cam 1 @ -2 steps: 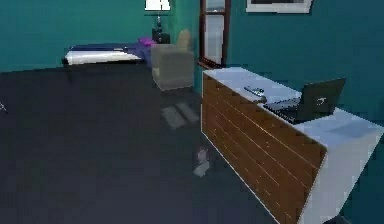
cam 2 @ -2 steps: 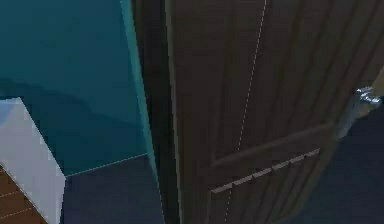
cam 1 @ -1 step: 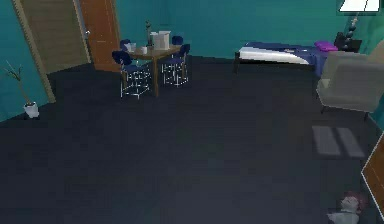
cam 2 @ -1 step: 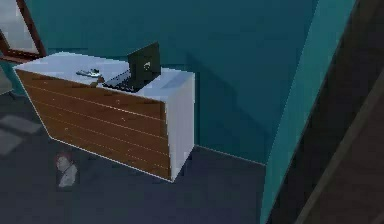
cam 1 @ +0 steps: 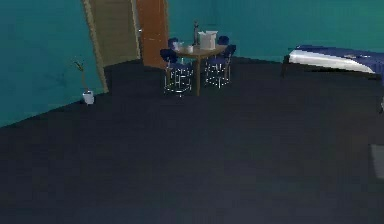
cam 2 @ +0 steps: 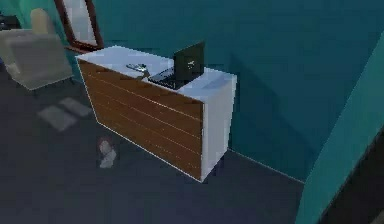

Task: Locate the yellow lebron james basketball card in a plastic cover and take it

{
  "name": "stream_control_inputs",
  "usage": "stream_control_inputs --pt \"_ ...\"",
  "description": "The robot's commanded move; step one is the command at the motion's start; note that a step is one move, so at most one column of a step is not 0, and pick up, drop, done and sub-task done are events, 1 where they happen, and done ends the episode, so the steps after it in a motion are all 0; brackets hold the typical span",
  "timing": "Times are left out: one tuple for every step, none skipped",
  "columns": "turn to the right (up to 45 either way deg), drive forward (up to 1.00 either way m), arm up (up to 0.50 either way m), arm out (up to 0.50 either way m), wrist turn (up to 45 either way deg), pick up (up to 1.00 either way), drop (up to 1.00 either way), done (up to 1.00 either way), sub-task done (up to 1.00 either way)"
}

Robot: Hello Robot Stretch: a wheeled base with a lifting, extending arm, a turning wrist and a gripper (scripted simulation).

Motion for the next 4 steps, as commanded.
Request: stream_control_inputs --pt "0.0 1.00 0.00 0.00 0.0 0.00 0.00 0.00 0.00" --pt "0.0 1.00 0.00 0.00 0.0 0.00 0.00 0.00 0.00" --pt "0.0 0.70 0.00 0.00 0.0 0.00 0.00 0.00 0.00" --pt "-33.0 0.00 0.00 0.00 0.0 0.00 0.00 0.00 0.00"
